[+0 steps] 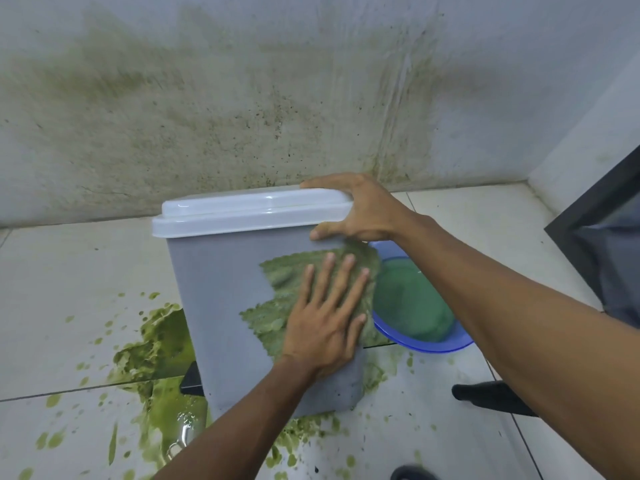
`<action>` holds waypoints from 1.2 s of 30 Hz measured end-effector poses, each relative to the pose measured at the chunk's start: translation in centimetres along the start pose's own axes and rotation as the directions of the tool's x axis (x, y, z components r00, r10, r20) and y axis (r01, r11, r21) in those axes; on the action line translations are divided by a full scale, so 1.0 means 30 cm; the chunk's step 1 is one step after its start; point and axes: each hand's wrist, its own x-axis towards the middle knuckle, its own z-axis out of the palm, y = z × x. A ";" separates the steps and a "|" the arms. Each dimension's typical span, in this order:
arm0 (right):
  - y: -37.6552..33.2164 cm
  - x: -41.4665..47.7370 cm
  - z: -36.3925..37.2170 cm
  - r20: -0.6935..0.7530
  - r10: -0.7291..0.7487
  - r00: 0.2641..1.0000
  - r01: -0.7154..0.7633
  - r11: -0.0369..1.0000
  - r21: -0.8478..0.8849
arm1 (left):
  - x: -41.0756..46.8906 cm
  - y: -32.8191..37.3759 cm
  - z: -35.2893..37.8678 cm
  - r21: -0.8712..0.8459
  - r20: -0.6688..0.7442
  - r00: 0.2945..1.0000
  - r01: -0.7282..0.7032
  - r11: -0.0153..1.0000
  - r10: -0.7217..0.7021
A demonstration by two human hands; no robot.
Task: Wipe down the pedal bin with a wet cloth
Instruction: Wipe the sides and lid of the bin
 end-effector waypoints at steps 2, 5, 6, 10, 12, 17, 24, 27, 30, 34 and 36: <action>0.002 0.001 0.001 0.005 0.005 1.000 -0.005 1.000 0.008 | -0.010 0.036 0.020 0.024 0.057 0.991 -0.124 0.992 0.123; 0.008 0.000 0.009 -0.003 0.010 1.000 -0.010 0.999 0.035 | -0.108 0.006 0.043 0.026 0.090 0.970 -0.230 0.973 0.226; 0.009 -0.002 0.011 -0.009 0.015 1.000 -0.014 0.999 0.039 | -0.151 -0.027 0.043 0.026 0.092 0.966 -0.246 0.969 0.243; 0.009 -0.002 0.027 -0.027 0.025 0.999 -0.023 0.998 0.057 | -0.213 -0.166 0.020 0.025 0.042 0.997 -0.067 0.997 0.066; 0.010 0.004 0.034 -0.032 0.023 0.999 -0.022 0.998 0.059 | -0.146 -0.159 0.009 0.035 -0.009 0.999 0.052 0.998 -0.051; 0.015 0.007 0.044 -0.047 0.015 0.999 -0.013 0.998 0.056 | -0.038 -0.019 0.033 0.013 -0.025 1.000 -0.008 1.000 0.009; -0.002 0.001 0.057 -0.086 0.053 0.995 -0.048 0.997 0.064 | -0.251 -0.052 0.077 0.034 0.189 0.910 -0.381 0.924 0.368; -0.004 -0.001 0.057 -0.088 0.053 0.995 -0.049 0.998 0.048 | -0.247 -0.125 0.046 0.011 0.157 0.953 -0.265 0.964 0.260; 0.001 0.000 0.058 -0.089 0.048 0.995 -0.045 0.999 0.030 | -0.190 -0.142 0.021 0.004 0.110 0.986 -0.124 0.992 0.123; 0.004 -0.002 0.061 -0.111 0.059 0.992 -0.054 0.997 0.048 | -0.150 -0.069 0.028 0.013 0.093 0.996 -0.017 1.000 0.016; 0.001 -0.005 0.062 -0.119 0.050 0.992 -0.045 0.998 0.048 | -0.153 -0.031 0.041 0.013 0.115 0.988 -0.105 0.994 0.103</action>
